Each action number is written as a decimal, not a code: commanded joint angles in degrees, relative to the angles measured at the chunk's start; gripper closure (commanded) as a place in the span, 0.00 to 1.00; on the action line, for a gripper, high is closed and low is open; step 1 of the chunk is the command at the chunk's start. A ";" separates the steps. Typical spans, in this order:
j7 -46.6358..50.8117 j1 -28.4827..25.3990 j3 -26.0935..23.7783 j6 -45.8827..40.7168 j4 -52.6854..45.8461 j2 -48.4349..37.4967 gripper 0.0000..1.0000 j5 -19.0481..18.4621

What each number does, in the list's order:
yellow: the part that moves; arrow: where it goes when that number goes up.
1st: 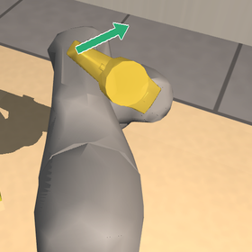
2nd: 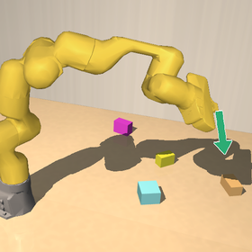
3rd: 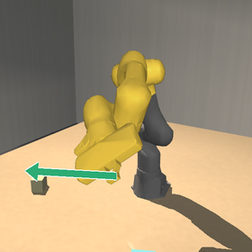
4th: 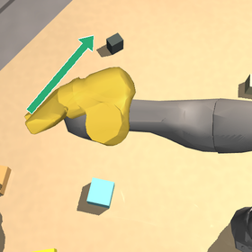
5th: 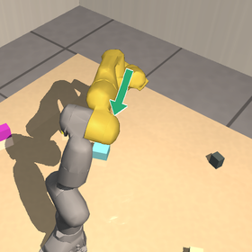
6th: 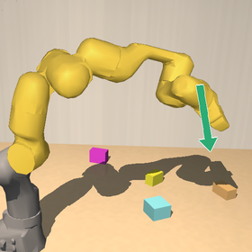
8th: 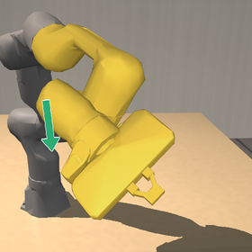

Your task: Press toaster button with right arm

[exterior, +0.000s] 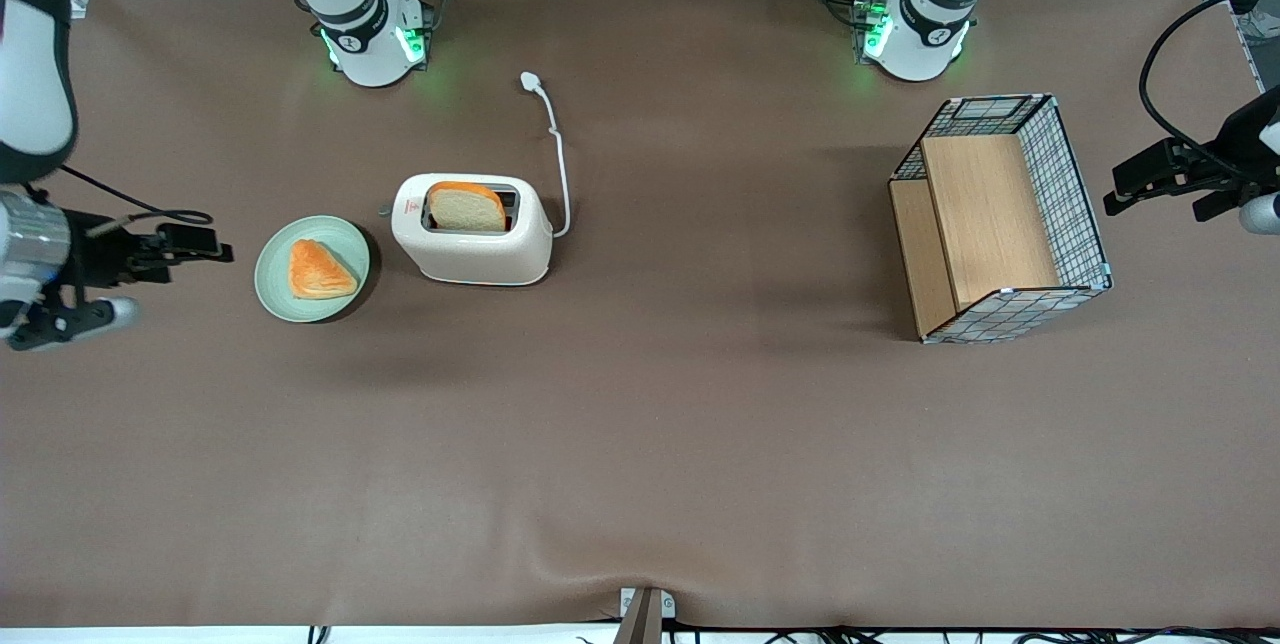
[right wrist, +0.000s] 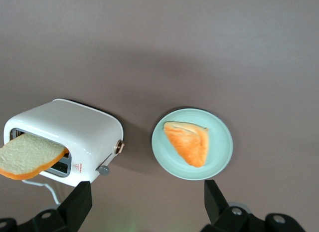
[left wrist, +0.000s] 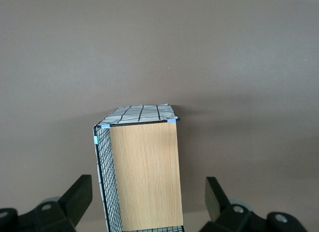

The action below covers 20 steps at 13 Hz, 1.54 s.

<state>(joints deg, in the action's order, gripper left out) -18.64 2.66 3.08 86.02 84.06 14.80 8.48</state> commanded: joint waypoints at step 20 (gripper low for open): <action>20.84 -2.05 0.97 -5.60 3.39 -16.38 0.00 -8.84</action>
<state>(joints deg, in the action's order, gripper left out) 0.76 1.41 3.94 79.98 86.76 -0.43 1.22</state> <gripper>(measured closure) 0.000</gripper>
